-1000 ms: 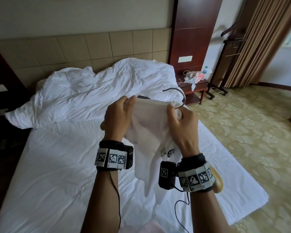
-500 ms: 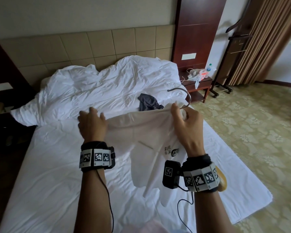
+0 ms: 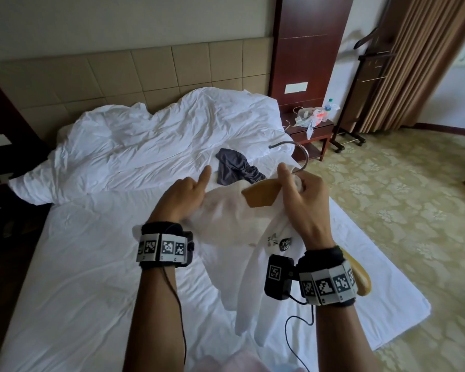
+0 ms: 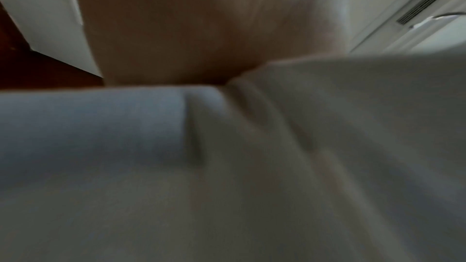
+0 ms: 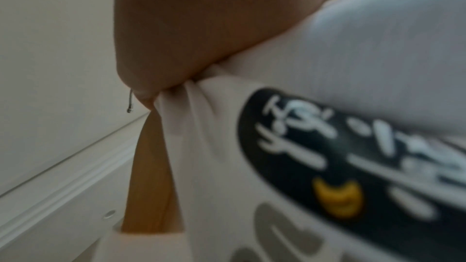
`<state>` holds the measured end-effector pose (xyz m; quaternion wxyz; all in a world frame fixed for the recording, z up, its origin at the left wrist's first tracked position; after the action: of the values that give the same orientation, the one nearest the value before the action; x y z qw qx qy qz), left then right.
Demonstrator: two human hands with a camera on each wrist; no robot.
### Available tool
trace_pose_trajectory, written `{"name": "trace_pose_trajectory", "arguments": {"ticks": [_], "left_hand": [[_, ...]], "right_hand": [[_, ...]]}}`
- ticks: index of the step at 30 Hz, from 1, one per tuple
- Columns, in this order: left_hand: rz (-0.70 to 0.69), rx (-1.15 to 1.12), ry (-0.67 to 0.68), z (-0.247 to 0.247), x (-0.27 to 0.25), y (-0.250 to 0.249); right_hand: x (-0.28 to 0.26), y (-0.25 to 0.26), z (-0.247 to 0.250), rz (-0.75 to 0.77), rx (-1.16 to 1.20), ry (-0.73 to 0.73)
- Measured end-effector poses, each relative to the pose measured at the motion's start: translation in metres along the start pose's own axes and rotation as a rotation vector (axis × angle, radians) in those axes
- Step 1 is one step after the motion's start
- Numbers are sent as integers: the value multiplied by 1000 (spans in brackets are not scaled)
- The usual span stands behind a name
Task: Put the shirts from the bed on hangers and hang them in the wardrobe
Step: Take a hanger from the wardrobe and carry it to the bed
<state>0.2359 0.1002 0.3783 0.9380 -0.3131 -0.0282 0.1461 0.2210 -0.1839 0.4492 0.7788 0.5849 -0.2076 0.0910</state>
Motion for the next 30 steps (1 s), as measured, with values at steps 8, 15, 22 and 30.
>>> {"name": "trace_pose_trajectory", "arguments": {"ticks": [8,15,22,30], "left_hand": [[-51,-110,-102,28,-7,17],[-312,-204,-91,10,-22,-68],[-310,-37,-34,-12,-34,-99],[-618,-268,-429,19,-59,-137]], "right_hand": [[2,-2,-4,7,0,32],[-1,9,-19,34,39,43],[1,7,-4,24,33,-10],[0,6,-4,12,77,-35]]}}
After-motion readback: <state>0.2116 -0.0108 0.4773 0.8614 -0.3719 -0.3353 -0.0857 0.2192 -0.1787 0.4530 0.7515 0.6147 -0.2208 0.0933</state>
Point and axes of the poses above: each hand's wrist, its own x-axis towards the middle knuckle, its own z-axis out of the back of the hand, y = z × x, the point moved 10 cm from there along x, towards the middle knuckle, and after that the axes turned 4 degrees about -y, right-handed, at the moved point
